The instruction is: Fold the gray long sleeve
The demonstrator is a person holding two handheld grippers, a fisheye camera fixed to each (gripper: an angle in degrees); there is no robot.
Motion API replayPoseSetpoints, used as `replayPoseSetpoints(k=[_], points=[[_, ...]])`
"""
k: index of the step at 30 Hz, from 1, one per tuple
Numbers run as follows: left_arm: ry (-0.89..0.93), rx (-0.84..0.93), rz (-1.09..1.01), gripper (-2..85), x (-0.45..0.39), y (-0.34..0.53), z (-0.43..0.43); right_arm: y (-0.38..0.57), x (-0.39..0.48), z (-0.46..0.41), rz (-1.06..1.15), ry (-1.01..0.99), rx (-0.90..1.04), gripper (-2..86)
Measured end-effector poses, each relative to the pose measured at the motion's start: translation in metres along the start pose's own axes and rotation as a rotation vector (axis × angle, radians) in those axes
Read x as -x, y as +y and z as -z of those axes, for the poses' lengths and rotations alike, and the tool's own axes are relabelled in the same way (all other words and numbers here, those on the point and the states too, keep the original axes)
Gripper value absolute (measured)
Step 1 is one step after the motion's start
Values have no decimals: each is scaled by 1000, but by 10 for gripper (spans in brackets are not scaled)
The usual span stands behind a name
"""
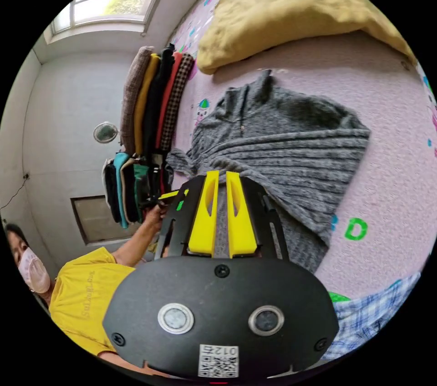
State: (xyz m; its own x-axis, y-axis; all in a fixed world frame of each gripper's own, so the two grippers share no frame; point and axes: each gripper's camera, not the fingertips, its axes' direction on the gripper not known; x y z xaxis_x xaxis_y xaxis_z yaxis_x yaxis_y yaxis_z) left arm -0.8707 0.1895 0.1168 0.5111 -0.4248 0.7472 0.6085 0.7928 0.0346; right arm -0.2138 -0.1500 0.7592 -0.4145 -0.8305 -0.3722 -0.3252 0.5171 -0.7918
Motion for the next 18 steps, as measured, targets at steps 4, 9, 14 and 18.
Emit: replayPoseSetpoints(k=[4,9,14,18], points=[[-208,23,-114,10,-35,-52,5,14,-27,10,14,185,-21,22],[-455,223,-304,23,-80,-123,-13,-7,-13,-11,261,512,15,17],[-596,445,-409,25,-104,-152,-41,-44,7,-55,547,785,143,12],[-590,490,-431,21,-120,-172,-43,-76,2,-87,647,901,248,15]])
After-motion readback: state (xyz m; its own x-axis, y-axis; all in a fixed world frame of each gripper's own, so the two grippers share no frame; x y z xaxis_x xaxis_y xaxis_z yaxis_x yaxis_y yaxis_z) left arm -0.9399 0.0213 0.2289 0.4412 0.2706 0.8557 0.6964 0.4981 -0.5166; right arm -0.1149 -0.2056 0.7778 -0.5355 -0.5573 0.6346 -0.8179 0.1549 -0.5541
